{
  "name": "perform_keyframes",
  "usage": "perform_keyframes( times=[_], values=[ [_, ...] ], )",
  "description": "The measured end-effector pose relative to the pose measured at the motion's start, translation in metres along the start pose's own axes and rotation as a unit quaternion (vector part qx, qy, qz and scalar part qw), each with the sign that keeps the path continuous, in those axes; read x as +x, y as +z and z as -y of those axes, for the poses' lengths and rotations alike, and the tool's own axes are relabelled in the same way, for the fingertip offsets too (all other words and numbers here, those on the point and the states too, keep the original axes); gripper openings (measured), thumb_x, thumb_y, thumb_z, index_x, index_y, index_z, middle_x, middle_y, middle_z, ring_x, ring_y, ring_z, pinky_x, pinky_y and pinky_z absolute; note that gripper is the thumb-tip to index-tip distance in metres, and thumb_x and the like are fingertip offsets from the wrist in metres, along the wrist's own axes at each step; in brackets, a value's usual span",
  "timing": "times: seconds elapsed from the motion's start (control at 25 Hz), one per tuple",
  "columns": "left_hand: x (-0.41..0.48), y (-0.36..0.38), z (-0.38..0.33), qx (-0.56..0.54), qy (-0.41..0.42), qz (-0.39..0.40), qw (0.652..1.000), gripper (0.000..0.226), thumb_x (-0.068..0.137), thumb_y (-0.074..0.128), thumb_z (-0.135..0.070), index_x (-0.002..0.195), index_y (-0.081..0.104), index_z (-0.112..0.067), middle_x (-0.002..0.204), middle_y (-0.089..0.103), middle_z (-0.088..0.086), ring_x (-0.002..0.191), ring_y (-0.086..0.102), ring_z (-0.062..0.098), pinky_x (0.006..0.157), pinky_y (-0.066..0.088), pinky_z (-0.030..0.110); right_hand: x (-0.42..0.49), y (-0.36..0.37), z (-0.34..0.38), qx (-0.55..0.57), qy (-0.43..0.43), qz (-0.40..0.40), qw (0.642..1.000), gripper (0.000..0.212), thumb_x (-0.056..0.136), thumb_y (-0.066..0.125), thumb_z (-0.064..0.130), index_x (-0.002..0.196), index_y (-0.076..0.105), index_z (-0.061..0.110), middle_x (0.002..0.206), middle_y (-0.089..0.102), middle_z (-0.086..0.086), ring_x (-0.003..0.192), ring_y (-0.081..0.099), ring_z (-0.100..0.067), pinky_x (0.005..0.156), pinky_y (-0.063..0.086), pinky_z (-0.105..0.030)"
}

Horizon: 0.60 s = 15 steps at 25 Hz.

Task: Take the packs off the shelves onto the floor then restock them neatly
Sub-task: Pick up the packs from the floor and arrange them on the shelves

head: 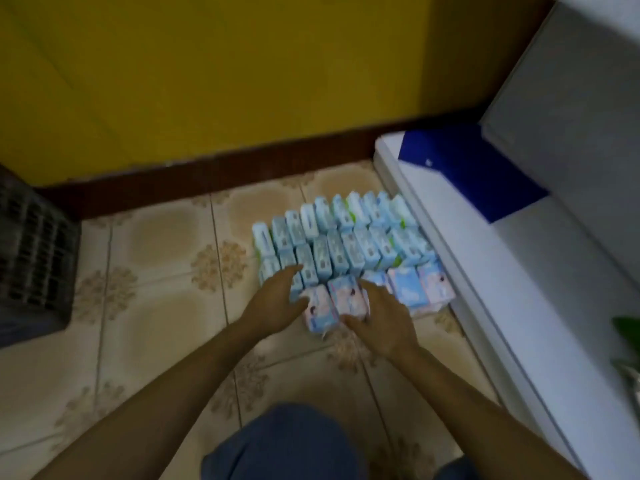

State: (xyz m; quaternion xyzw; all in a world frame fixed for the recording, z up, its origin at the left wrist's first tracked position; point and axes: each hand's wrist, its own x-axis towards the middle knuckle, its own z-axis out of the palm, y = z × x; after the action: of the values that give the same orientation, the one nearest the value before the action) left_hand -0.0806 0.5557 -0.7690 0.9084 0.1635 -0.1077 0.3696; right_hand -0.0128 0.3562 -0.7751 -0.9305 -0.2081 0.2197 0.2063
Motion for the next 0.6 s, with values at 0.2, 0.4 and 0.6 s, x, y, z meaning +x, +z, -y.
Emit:
perform_keyframes(
  times=[0.2, 0.4, 0.6],
  values=[
    [0.044, 0.09, 0.077, -0.059, -0.048, -0.01, 0.997, 0.062, 0.093, 0.06, -0.02, 0.146, 0.031, -0.006, 0.147, 0.04, 0.012, 0.123, 0.05, 0.027, 0.094, 0.04, 0.029, 0.038, 0.119, -0.045, 0.072, 0.076, 0.058, 0.993, 0.034, 0.084, 0.064, 0.047, 0.107, 0.052, 0.024, 0.102, 0.065, 0.003, 0.091, 0.062, -0.016, 0.069, 0.047, -0.029],
    [0.075, 0.138, 0.113, -0.111, -0.052, -0.049, 0.991, 0.055, 0.089, 0.067, -0.021, 0.135, 0.042, -0.005, 0.129, 0.05, 0.003, 0.116, 0.052, 0.016, 0.085, 0.041, 0.018, 0.063, 0.2, -0.063, 0.271, 0.133, 0.089, 0.949, 0.04, 0.064, 0.071, 0.045, 0.099, 0.055, 0.032, 0.101, 0.066, 0.004, 0.091, 0.064, -0.011, 0.087, 0.054, -0.044],
    [0.062, 0.144, 0.117, -0.141, -0.033, -0.071, 0.987, 0.054, 0.082, 0.07, -0.017, 0.129, 0.048, -0.003, 0.117, 0.051, 0.001, 0.101, 0.051, 0.011, 0.07, 0.04, 0.003, 0.06, 0.209, -0.059, 0.351, 0.163, 0.05, 0.921, 0.051, 0.079, 0.076, 0.026, 0.122, 0.049, 0.027, 0.11, 0.057, 0.007, 0.113, 0.058, -0.019, 0.094, 0.049, -0.037]
  ],
)
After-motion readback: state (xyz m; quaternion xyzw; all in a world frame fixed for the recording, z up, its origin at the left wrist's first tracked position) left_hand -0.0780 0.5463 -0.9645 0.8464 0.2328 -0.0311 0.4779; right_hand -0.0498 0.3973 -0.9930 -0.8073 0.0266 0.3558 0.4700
